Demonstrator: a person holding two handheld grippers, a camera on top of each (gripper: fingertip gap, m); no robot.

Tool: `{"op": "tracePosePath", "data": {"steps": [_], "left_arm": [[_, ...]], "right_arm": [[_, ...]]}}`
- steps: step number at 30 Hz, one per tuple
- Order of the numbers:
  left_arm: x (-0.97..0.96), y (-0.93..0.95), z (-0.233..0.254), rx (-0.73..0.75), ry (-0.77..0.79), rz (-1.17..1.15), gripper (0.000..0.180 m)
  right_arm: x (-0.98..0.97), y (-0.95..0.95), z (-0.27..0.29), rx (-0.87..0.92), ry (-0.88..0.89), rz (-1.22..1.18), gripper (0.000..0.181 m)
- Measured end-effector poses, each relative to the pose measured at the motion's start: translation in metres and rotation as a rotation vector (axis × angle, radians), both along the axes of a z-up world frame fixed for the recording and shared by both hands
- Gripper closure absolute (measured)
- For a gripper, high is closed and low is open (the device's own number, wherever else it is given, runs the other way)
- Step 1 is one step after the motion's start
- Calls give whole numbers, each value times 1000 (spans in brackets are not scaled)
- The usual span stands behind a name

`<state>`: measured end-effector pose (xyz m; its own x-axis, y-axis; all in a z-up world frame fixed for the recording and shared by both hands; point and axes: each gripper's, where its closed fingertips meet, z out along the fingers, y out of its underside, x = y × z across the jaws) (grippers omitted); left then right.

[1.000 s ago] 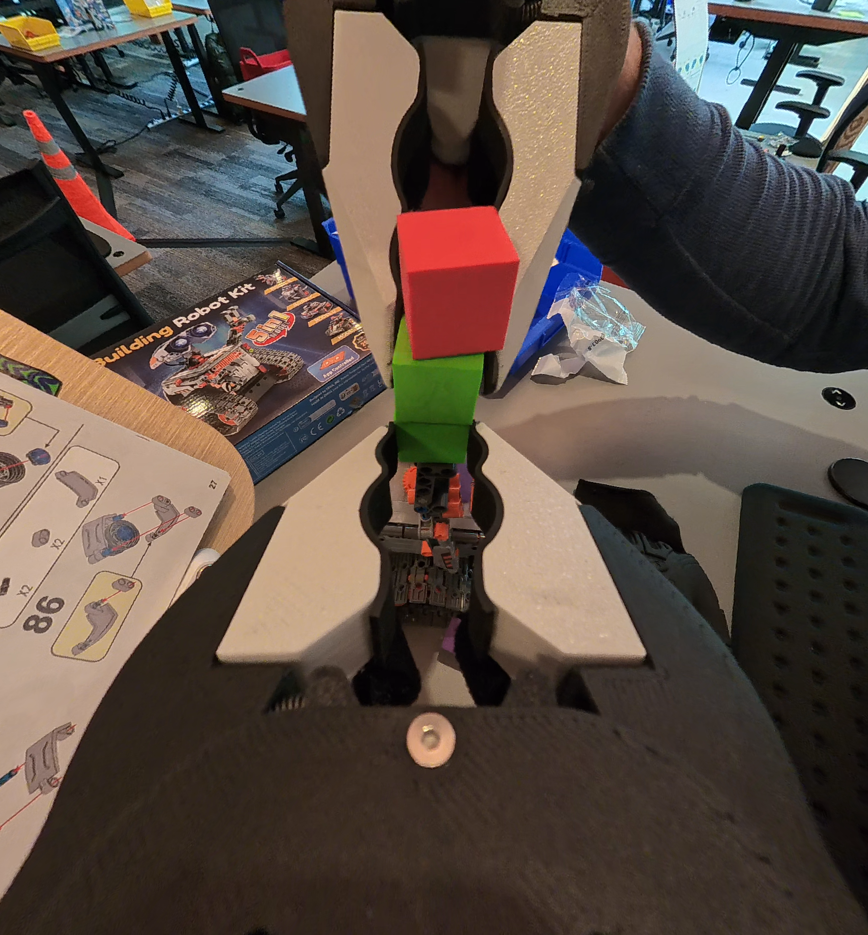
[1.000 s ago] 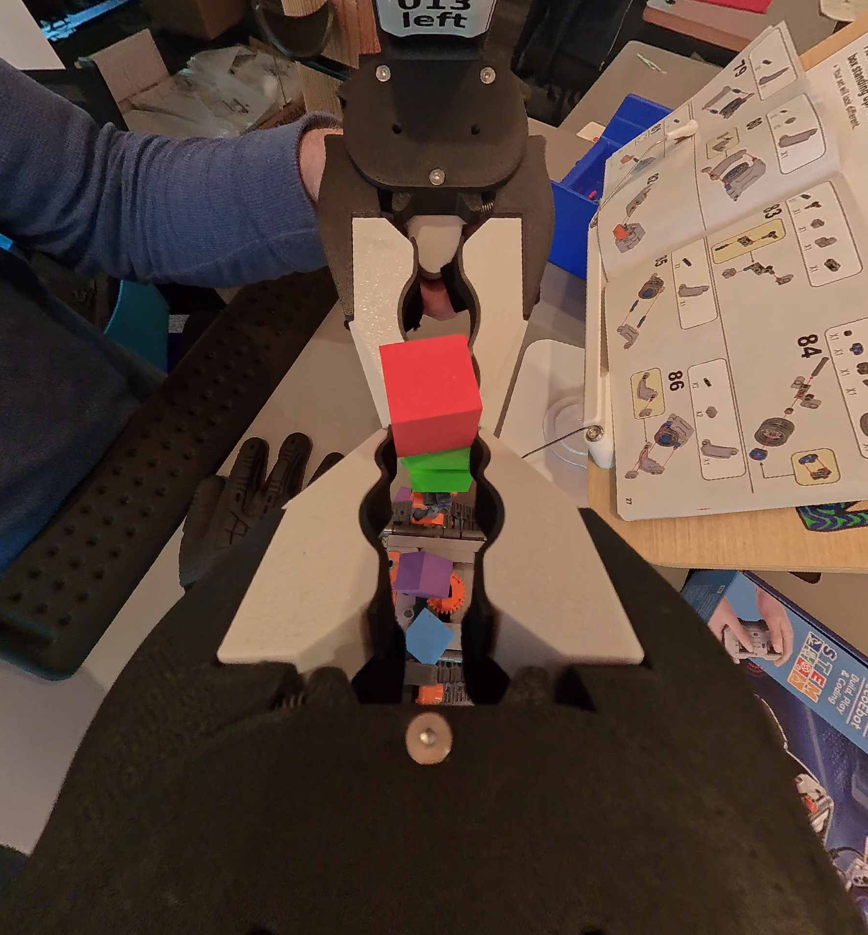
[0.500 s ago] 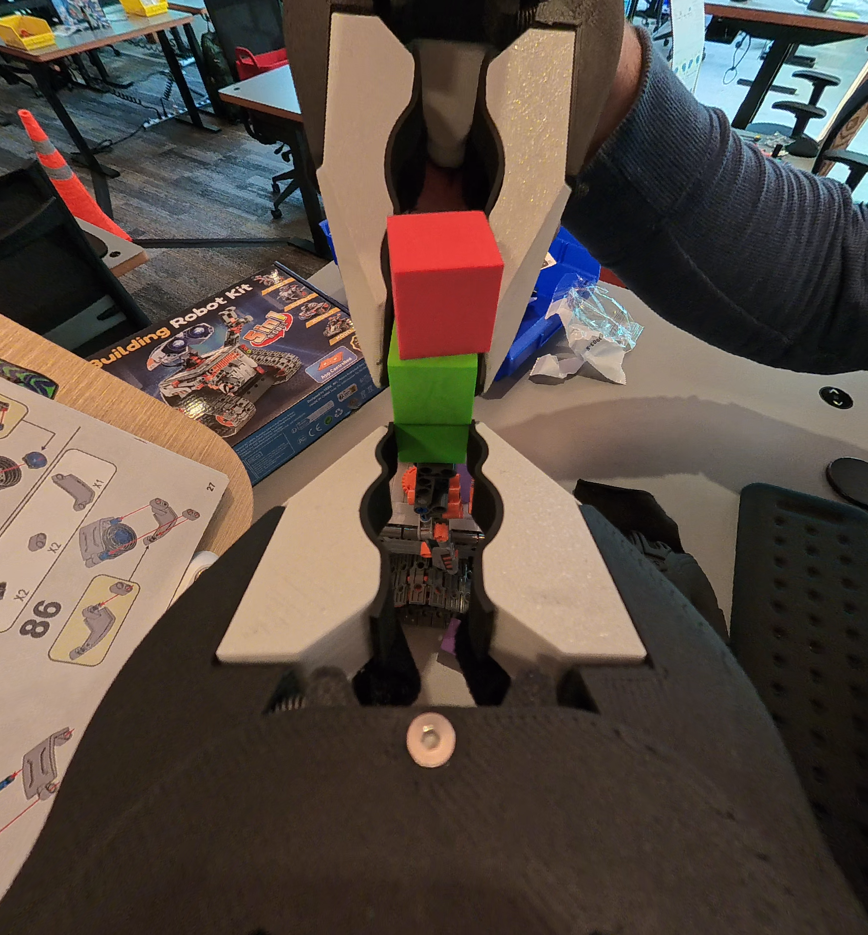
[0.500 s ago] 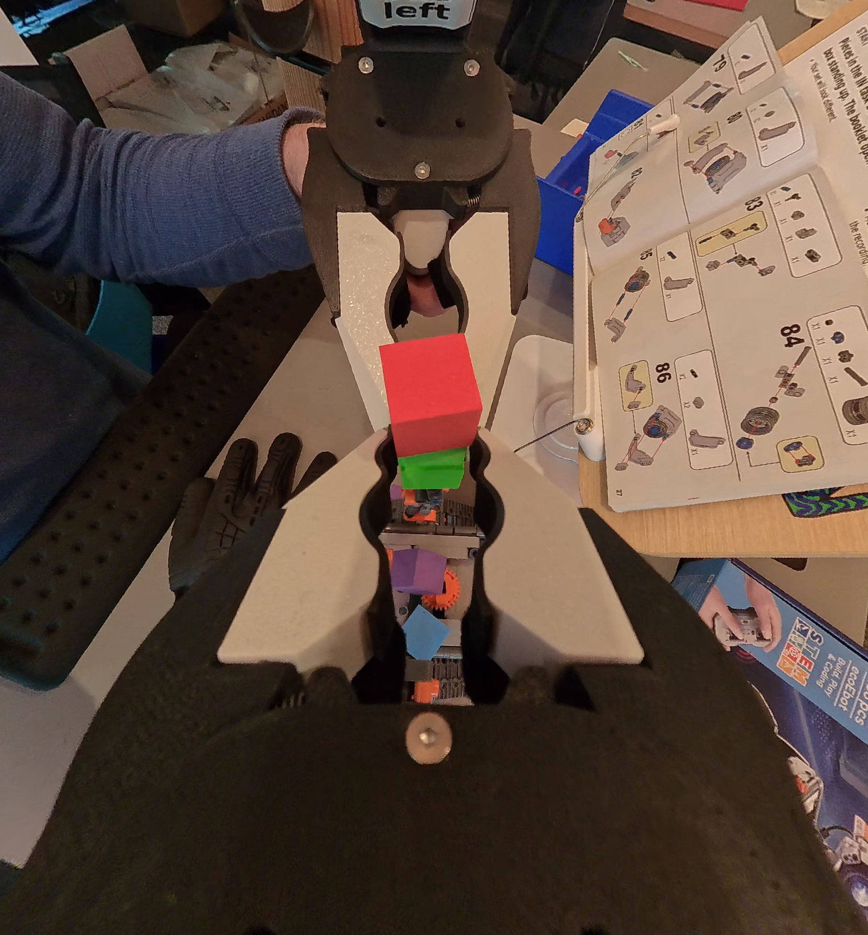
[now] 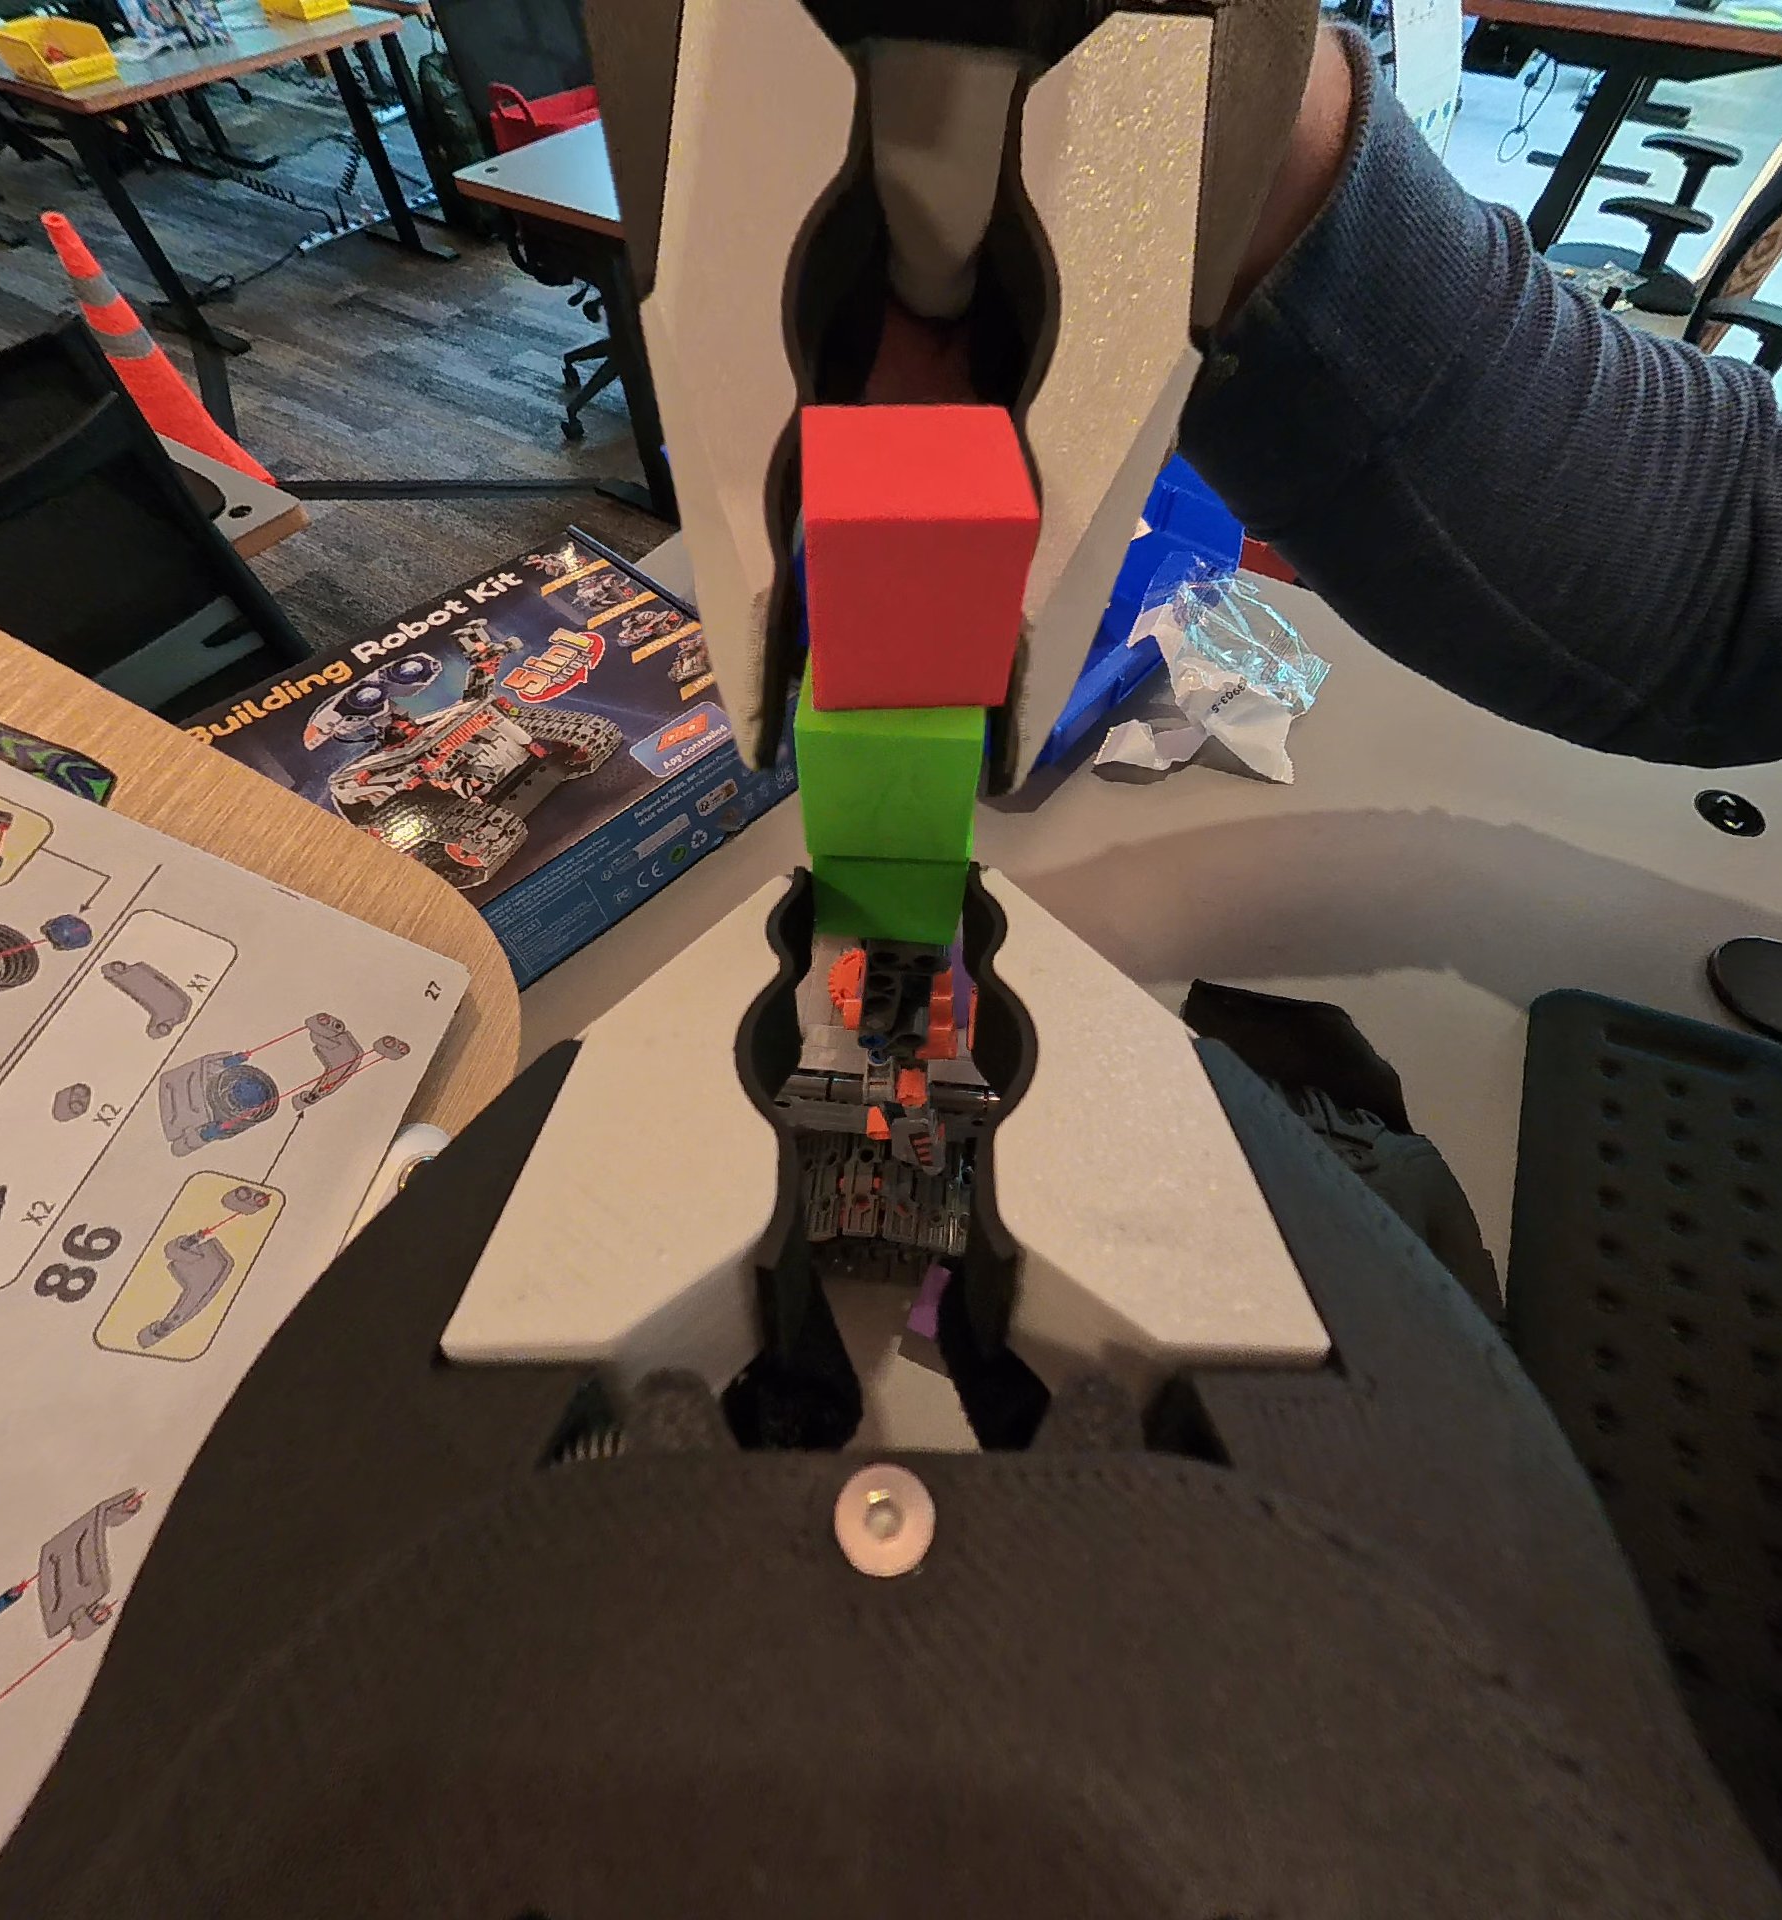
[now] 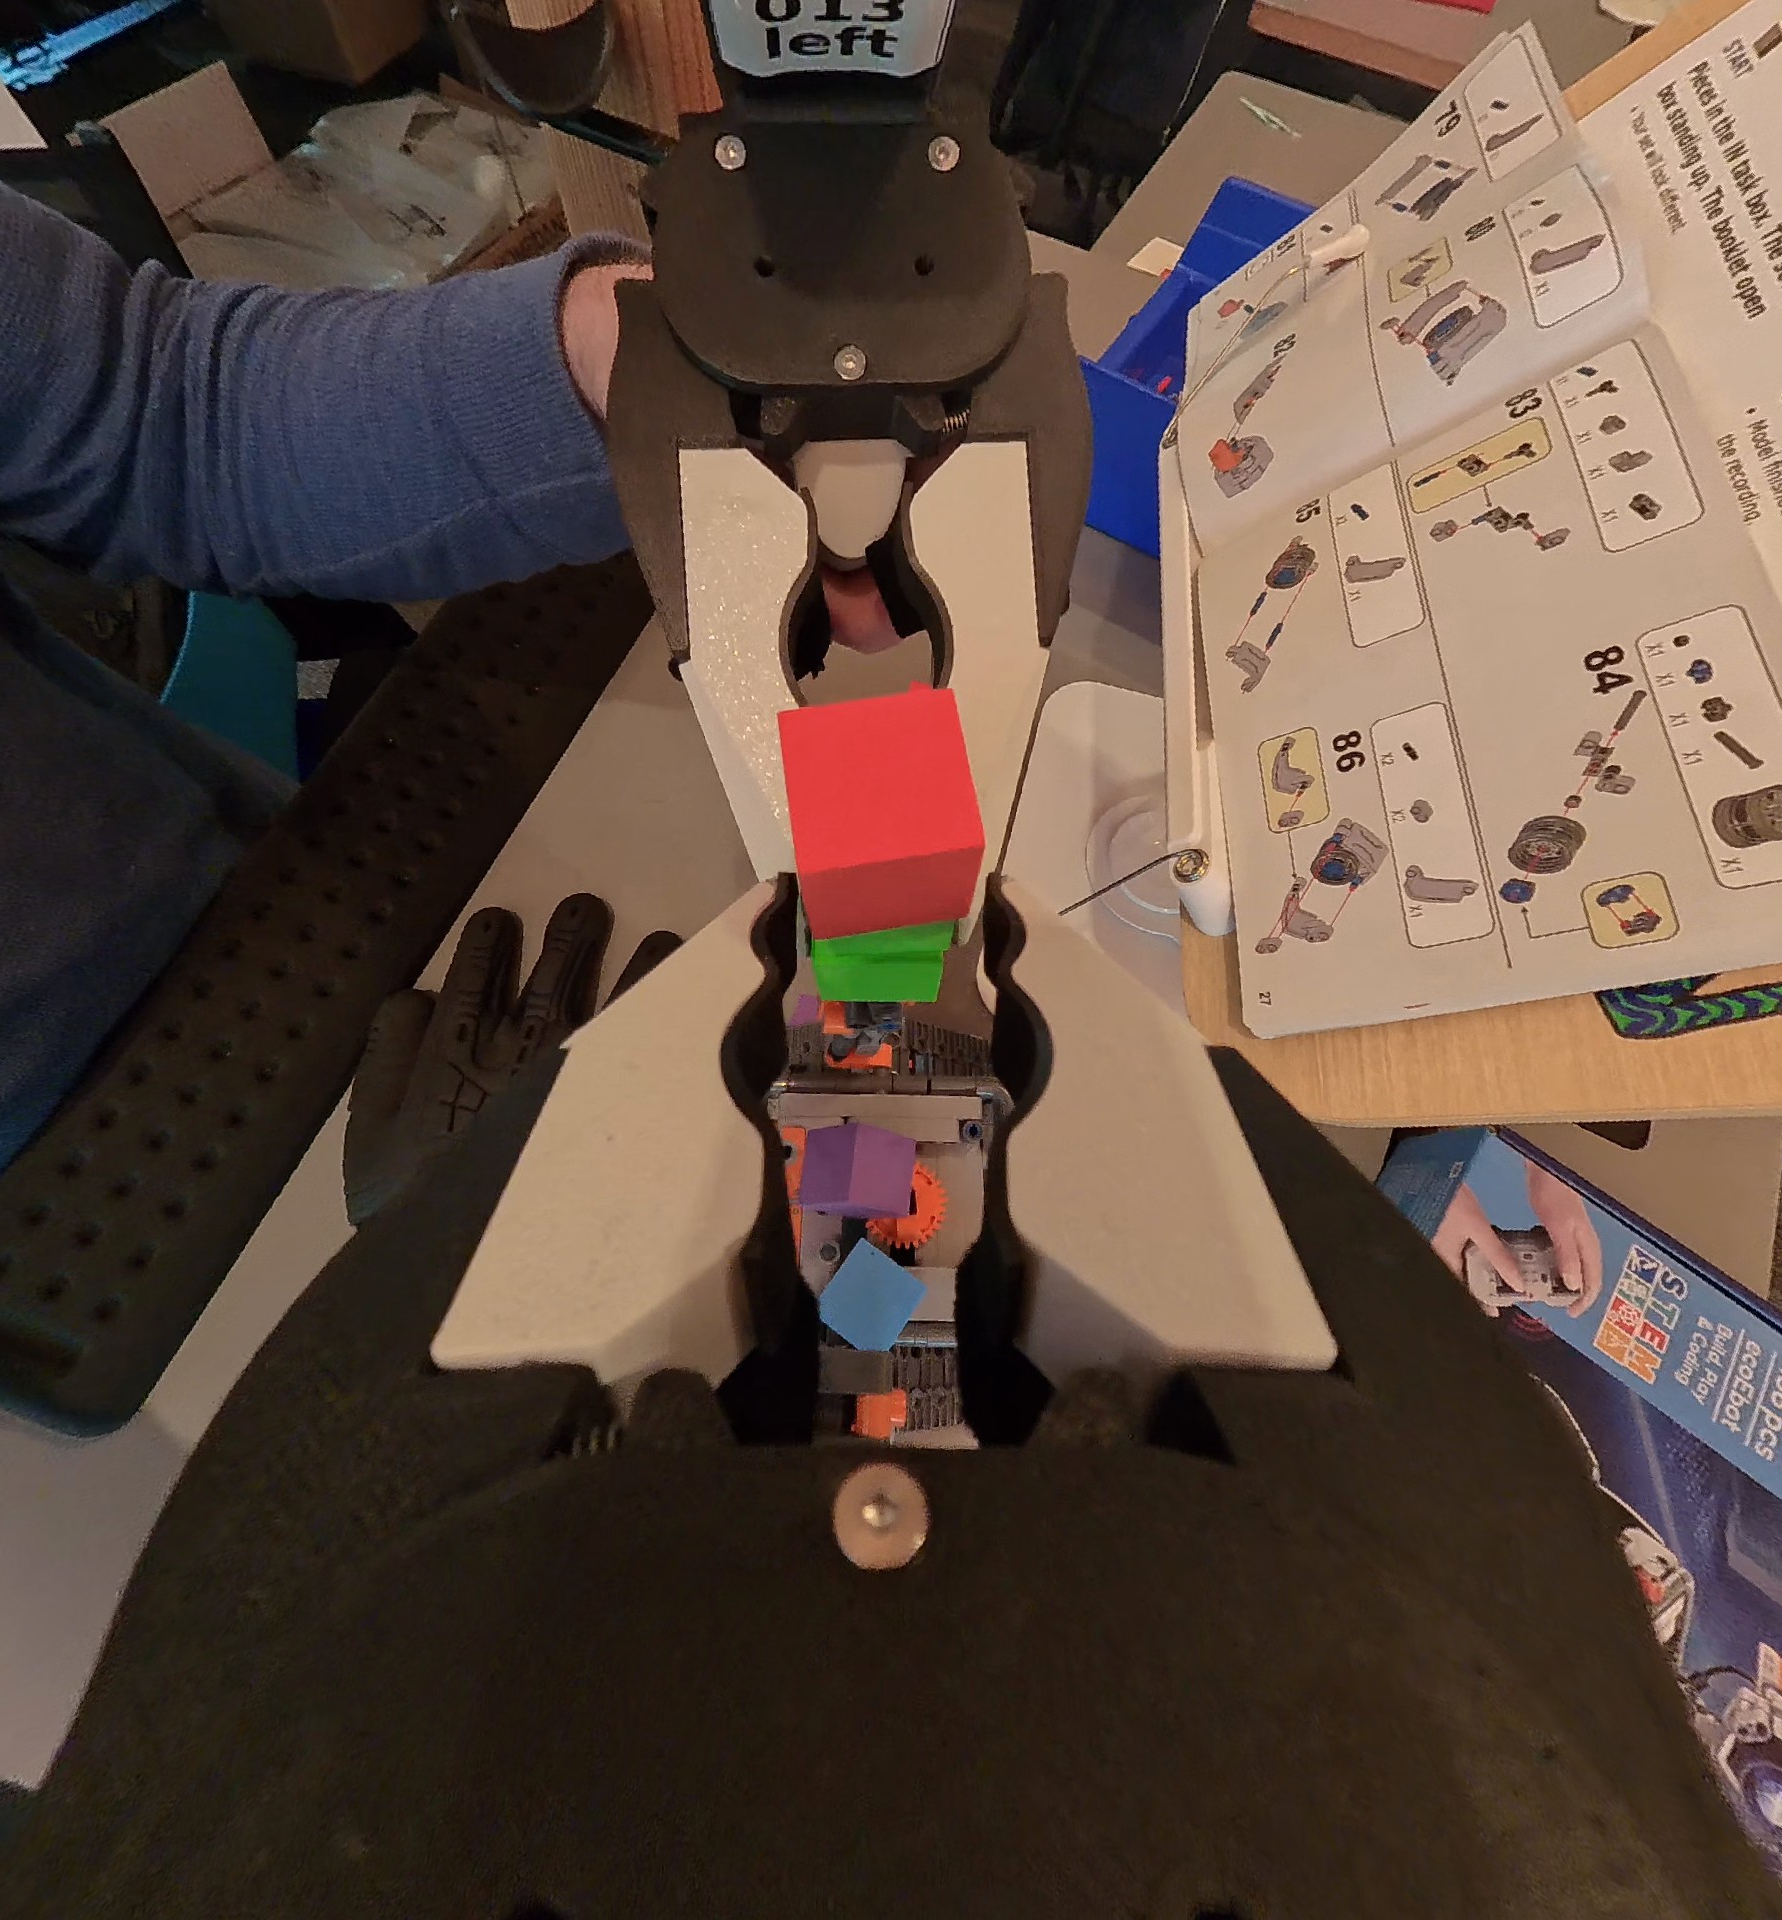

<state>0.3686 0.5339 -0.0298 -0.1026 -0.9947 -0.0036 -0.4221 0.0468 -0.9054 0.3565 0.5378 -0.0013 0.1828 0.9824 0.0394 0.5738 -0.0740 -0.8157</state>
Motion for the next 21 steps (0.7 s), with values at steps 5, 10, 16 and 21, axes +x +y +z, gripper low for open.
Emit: {"op": "tracePosePath", "data": {"steps": [5, 10, 16, 21], "left_arm": [[-1, -3, 0, -9, -1, -6, 146], [-6, -2, 8, -2, -44, 16, 139], [-4, 0, 29, 28, -133, 42, 139], [2, -1, 27, 42, -117, 32, 146]], "right_arm": [[3, 0, -1, 4, -5, -10, 139], [11, -4, 16, 41, 61, -29, 137], [12, -9, 36, 85, 131, -21, 141], [4, -7, 30, 73, 104, -7, 155]]}}
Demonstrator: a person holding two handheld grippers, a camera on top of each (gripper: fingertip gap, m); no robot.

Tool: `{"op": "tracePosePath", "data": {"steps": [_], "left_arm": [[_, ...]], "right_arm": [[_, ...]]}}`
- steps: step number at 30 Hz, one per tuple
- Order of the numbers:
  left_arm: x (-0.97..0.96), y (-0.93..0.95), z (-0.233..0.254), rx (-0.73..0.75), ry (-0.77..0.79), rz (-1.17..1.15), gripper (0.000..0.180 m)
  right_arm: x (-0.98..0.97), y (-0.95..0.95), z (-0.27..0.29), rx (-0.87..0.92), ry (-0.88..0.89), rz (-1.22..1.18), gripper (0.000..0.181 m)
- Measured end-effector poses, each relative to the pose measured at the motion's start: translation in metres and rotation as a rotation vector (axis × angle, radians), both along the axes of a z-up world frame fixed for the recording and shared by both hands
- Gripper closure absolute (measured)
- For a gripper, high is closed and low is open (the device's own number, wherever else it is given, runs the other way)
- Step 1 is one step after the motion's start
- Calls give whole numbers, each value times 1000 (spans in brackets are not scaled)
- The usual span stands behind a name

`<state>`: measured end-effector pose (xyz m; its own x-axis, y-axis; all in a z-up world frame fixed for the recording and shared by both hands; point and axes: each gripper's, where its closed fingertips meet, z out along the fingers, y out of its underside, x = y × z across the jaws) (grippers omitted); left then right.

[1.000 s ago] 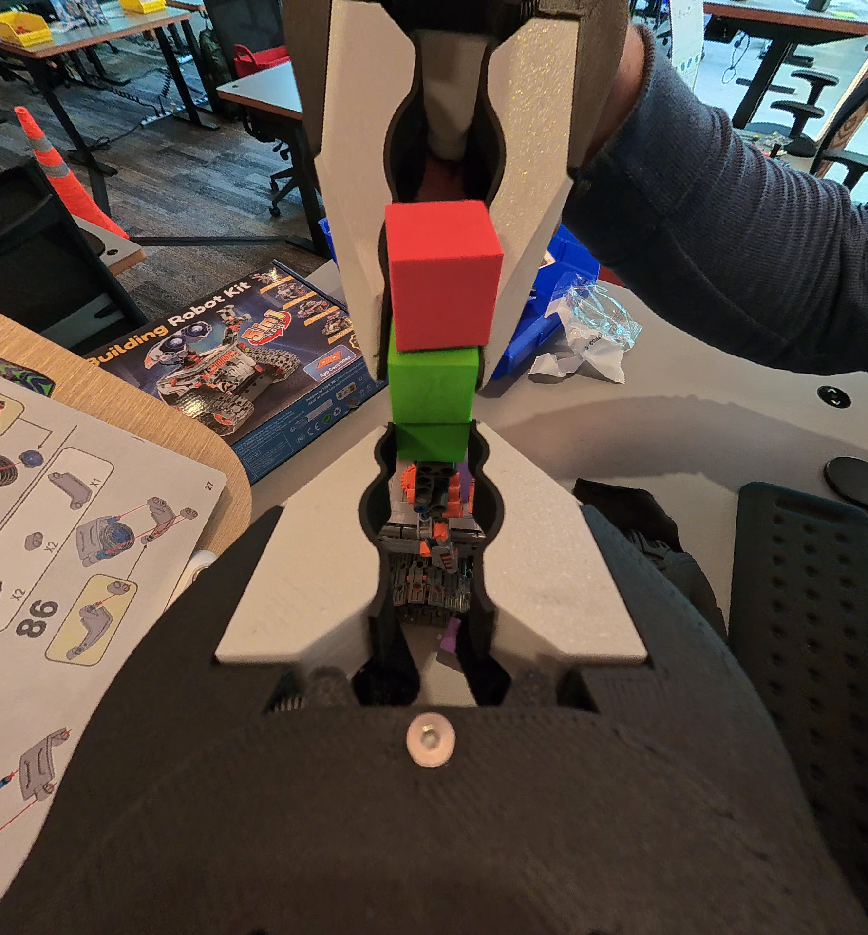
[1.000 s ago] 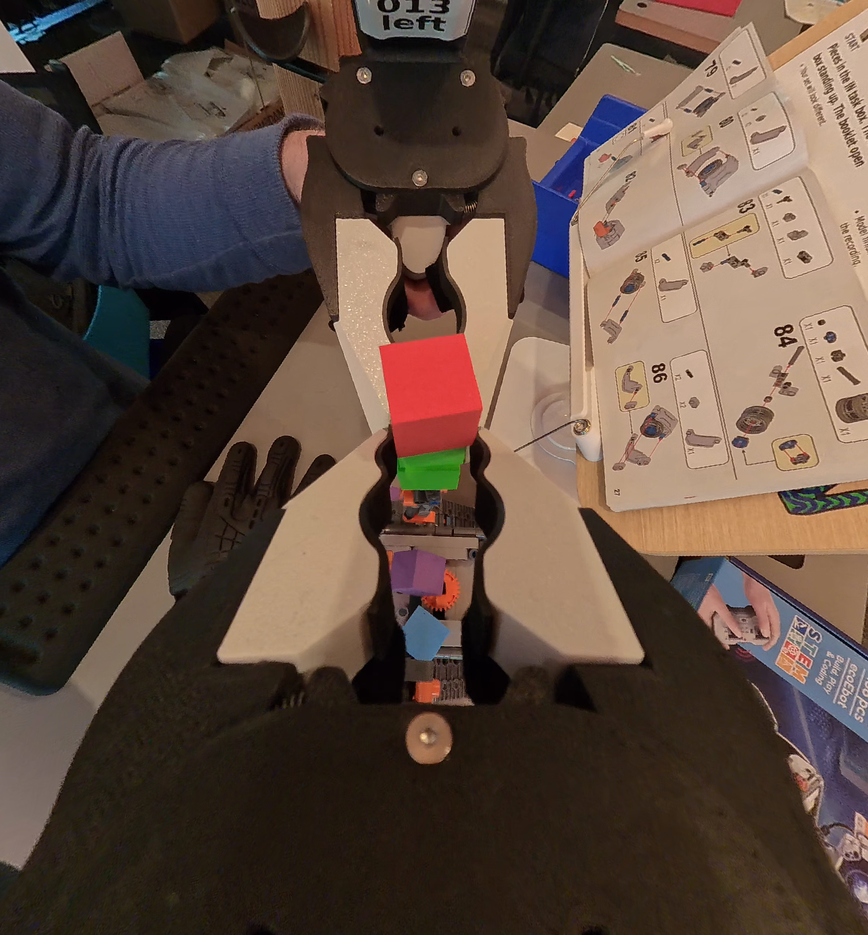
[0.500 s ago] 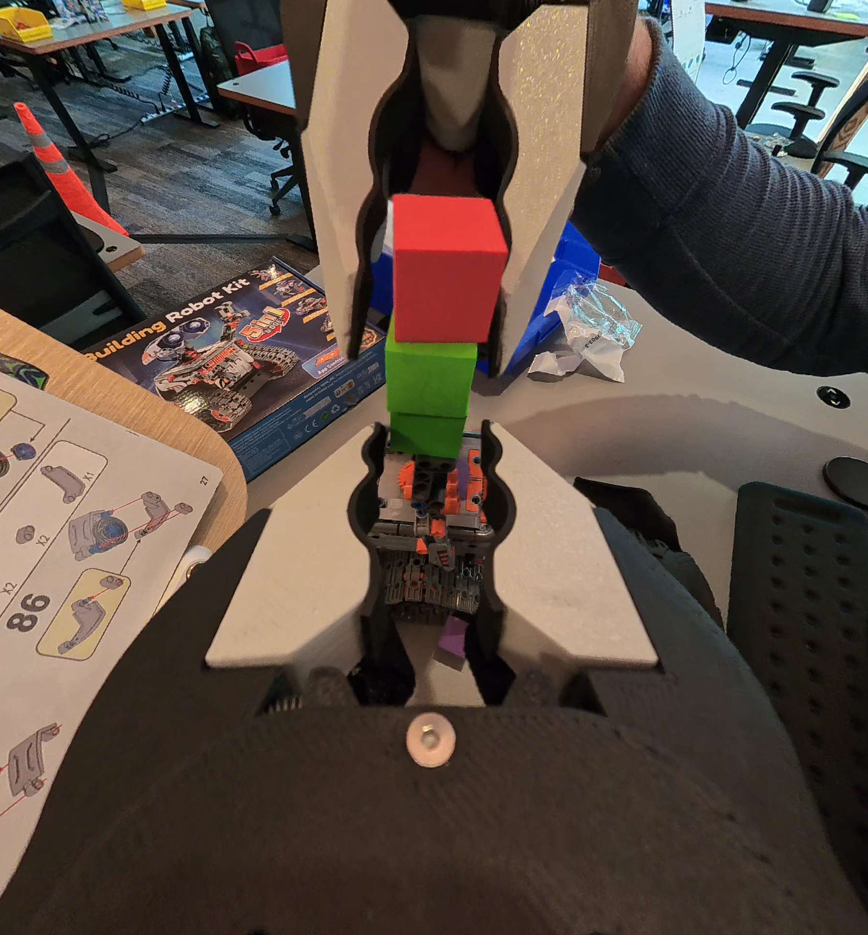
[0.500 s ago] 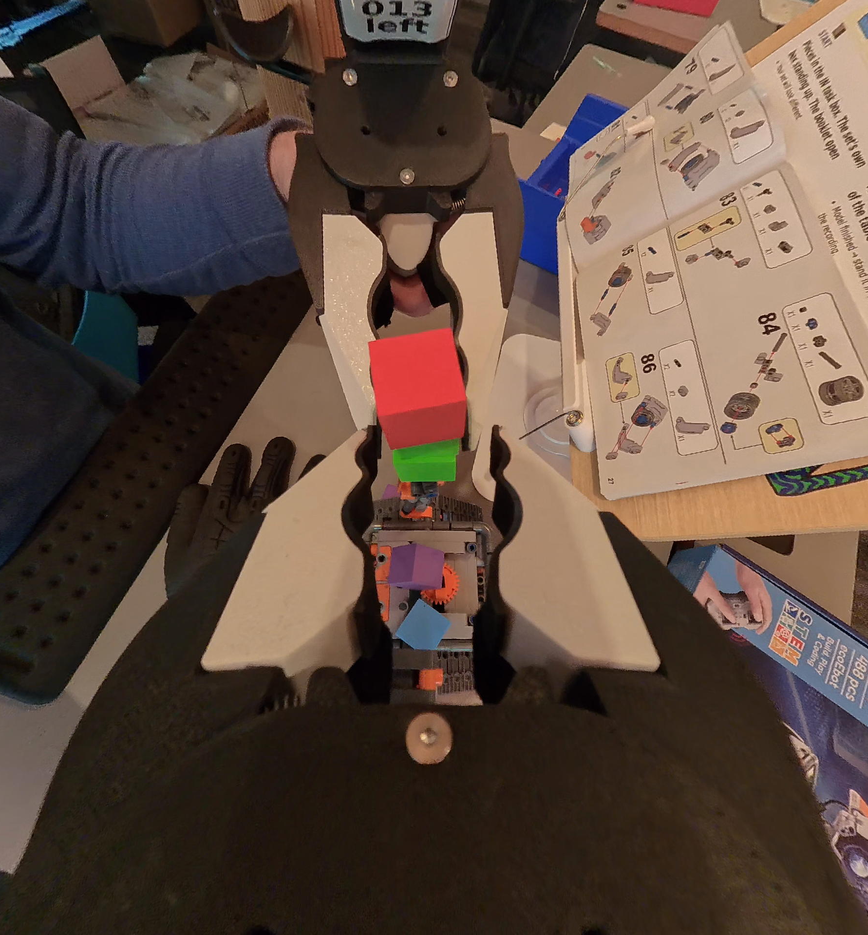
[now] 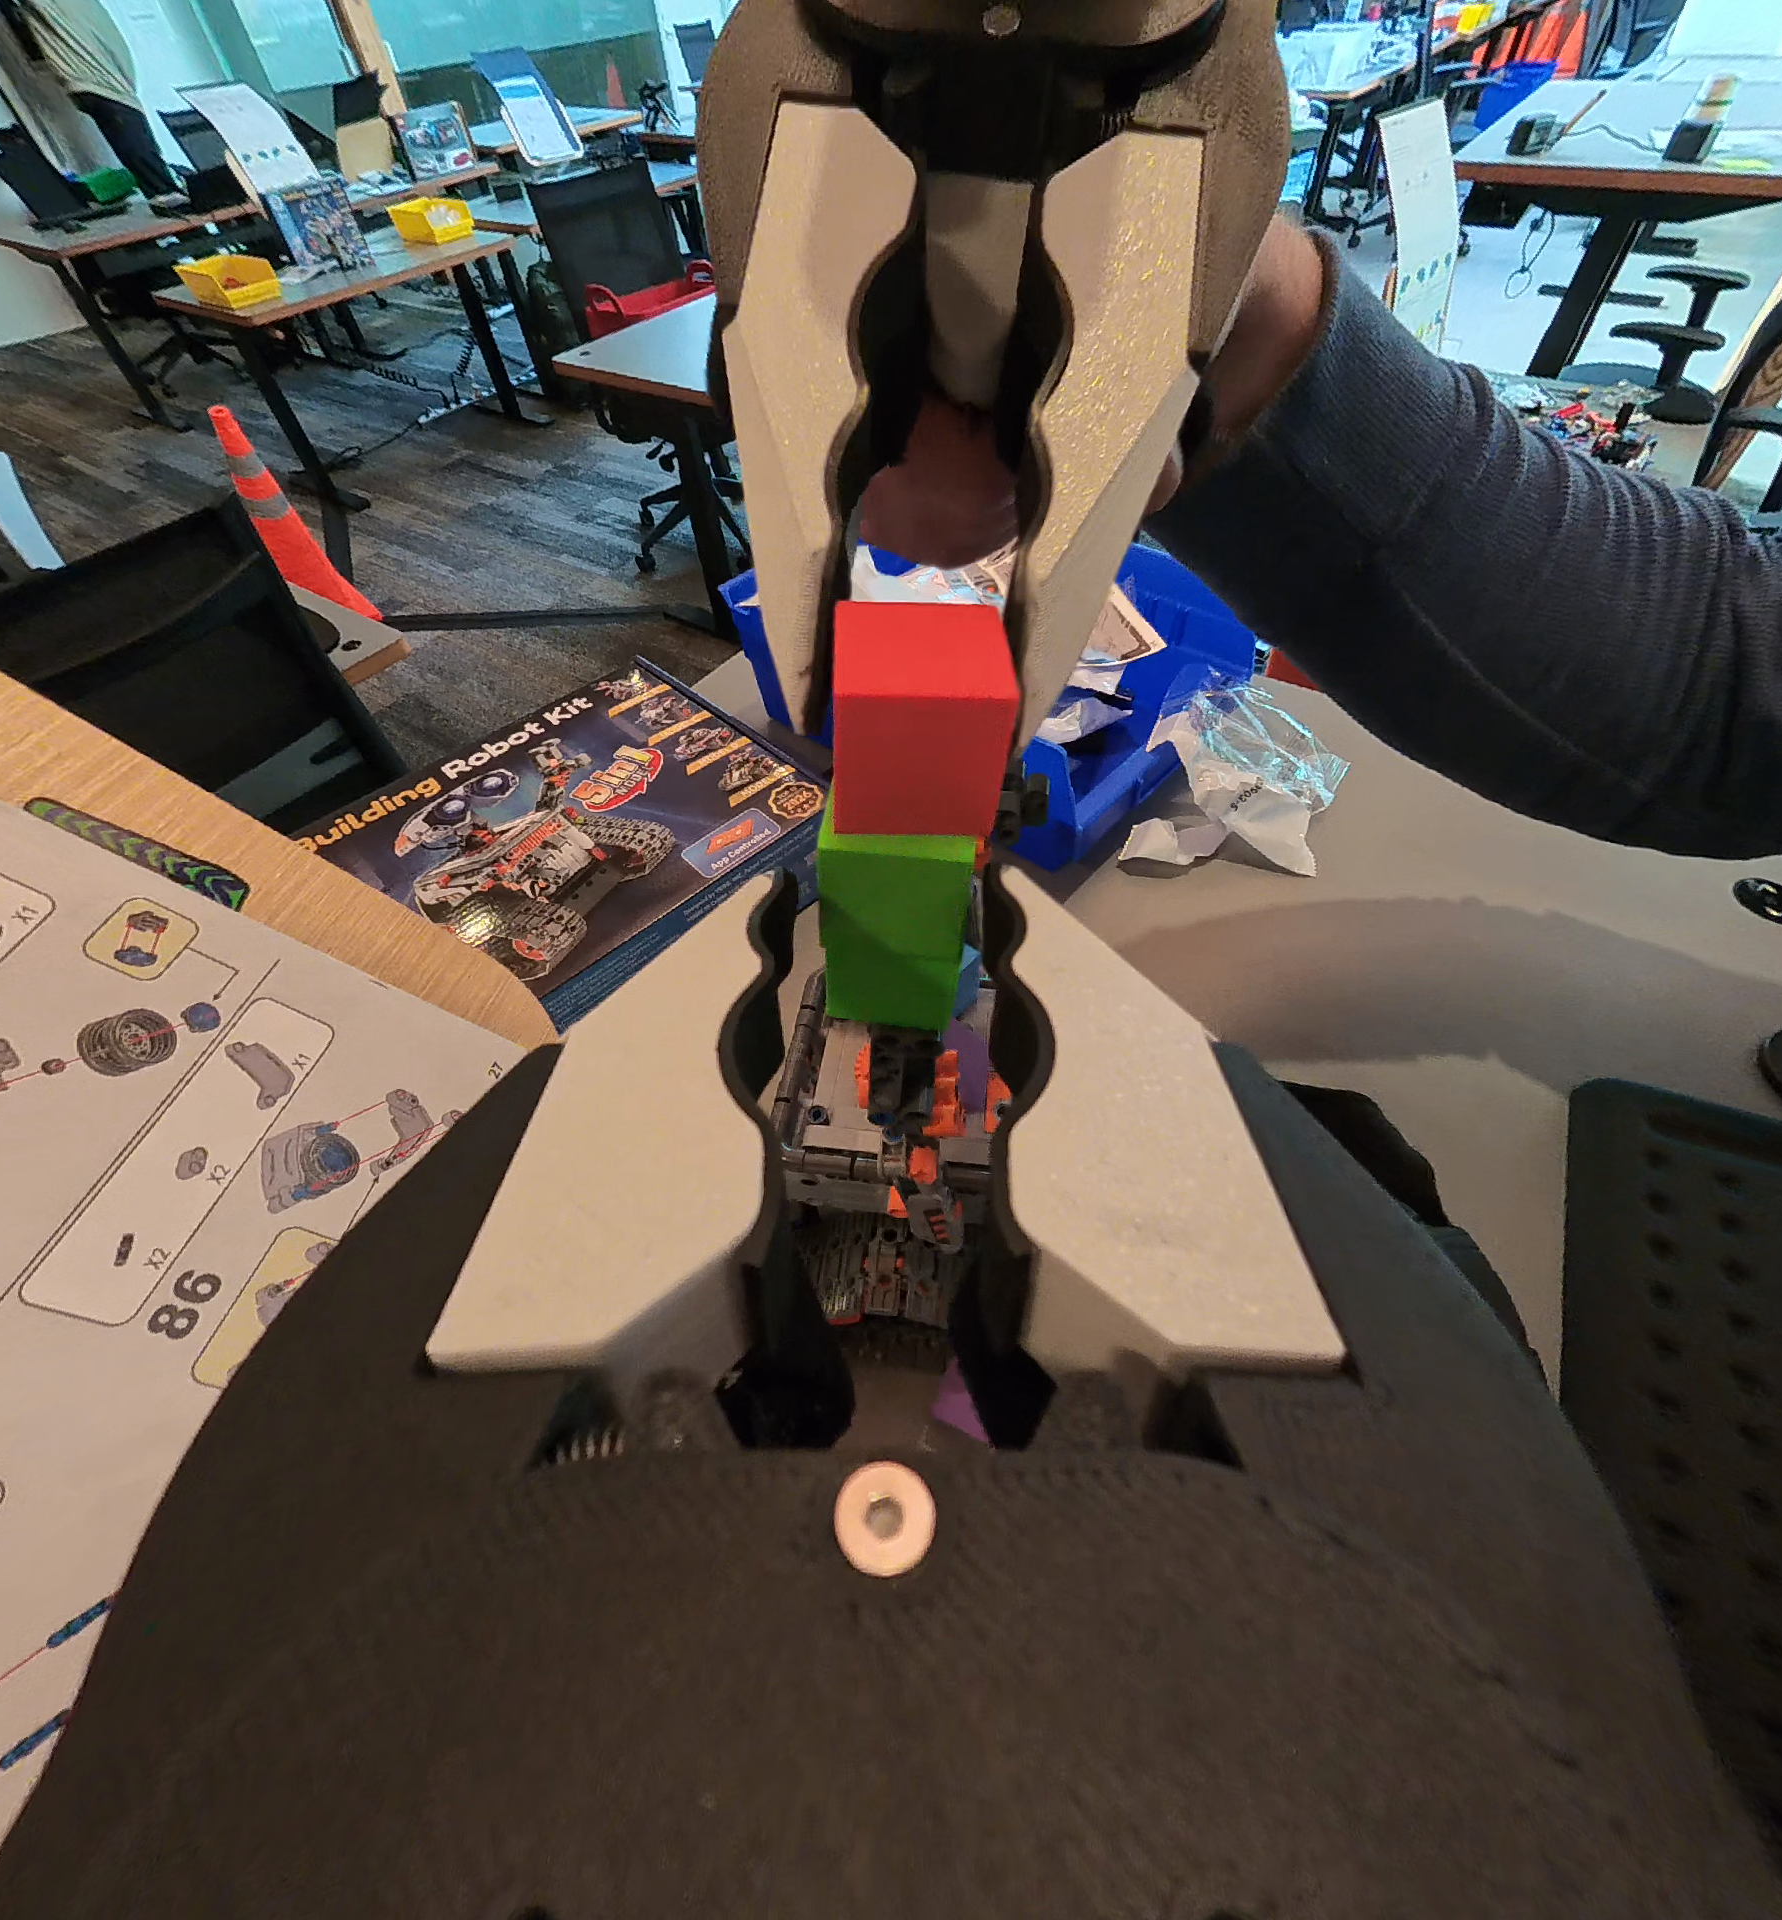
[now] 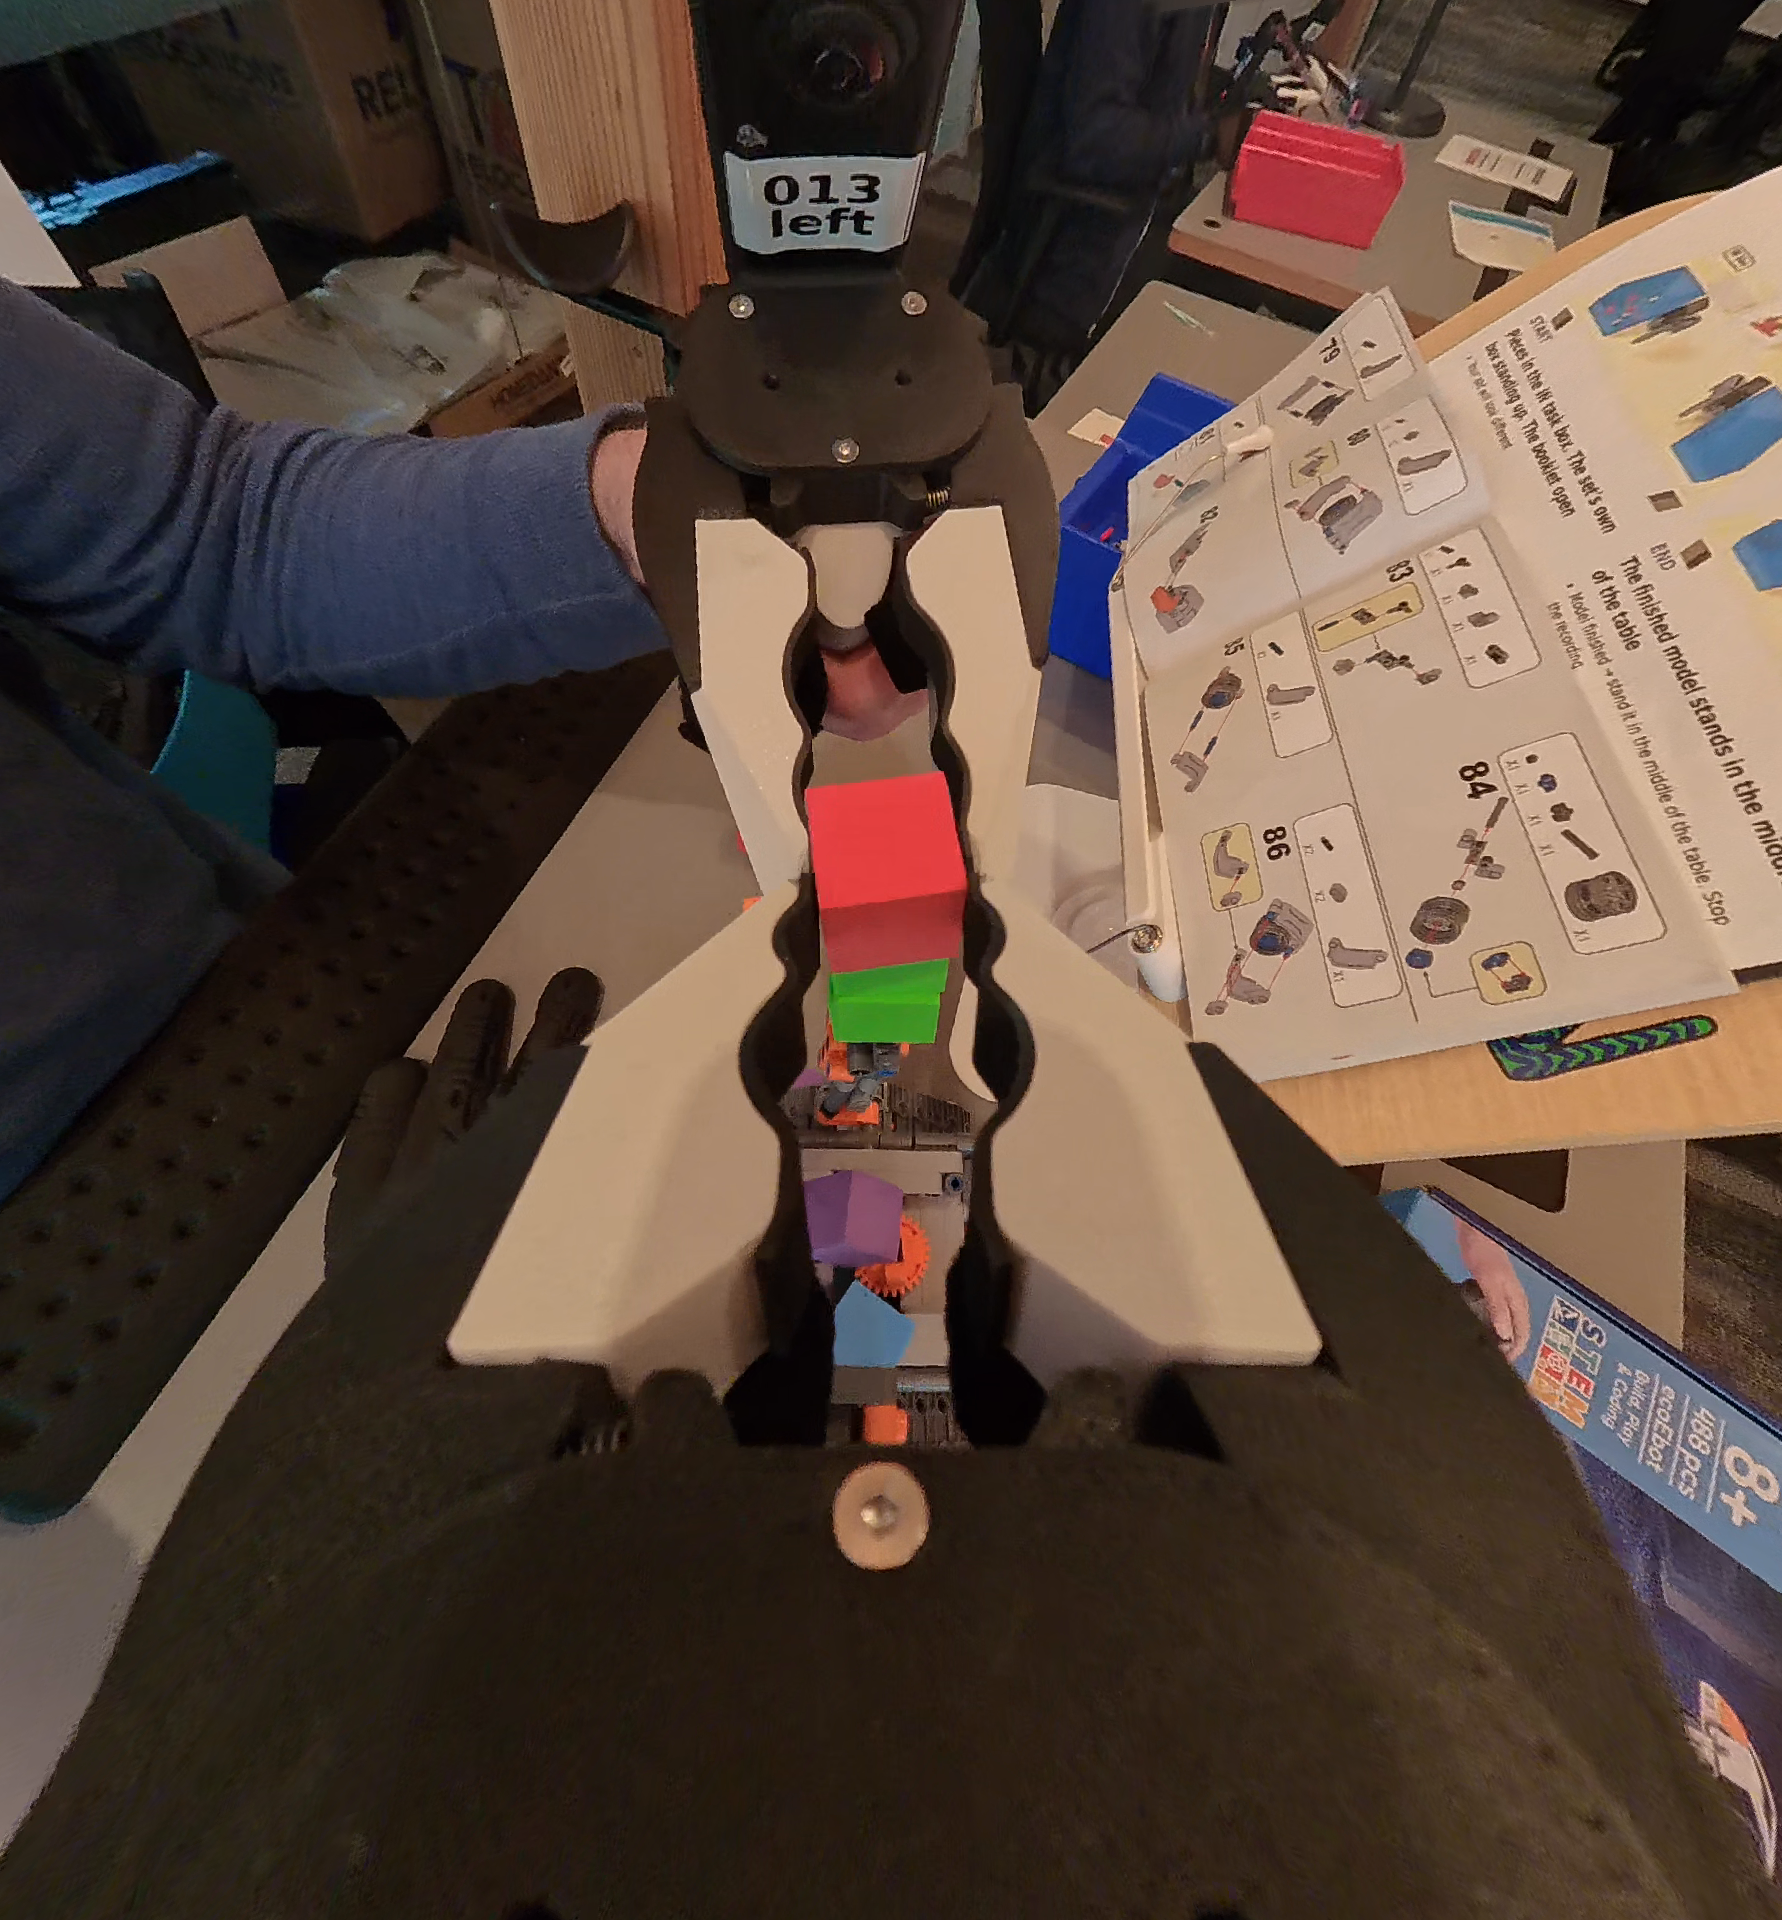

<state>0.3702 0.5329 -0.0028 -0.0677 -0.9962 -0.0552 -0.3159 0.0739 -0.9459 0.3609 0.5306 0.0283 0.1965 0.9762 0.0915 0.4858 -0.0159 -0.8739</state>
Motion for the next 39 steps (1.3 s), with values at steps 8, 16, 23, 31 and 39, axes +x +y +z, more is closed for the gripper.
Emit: {"op": "tracePosePath", "data": {"steps": [8, 16, 23, 31, 39], "left_arm": [[0, 0, -1, -12, -3, -12, 153], [2, -1, -2, -9, 2, -11, 150], [0, -1, -3, -18, 4, -3, 142], [-34, -3, 3, -2, -36, 73, 134], [-59, -35, -42, -12, 4, 112, 134]], "right_arm": [[-3, 1, 5, 4, 23, -11, 155], [-4, 2, 0, -19, 18, -33, 155], [3, 3, 4, -7, 23, -85, 139], [44, -17, -6, -11, -107, -164, 122], [65, -23, -71, -38, -465, -200, 127]]}}
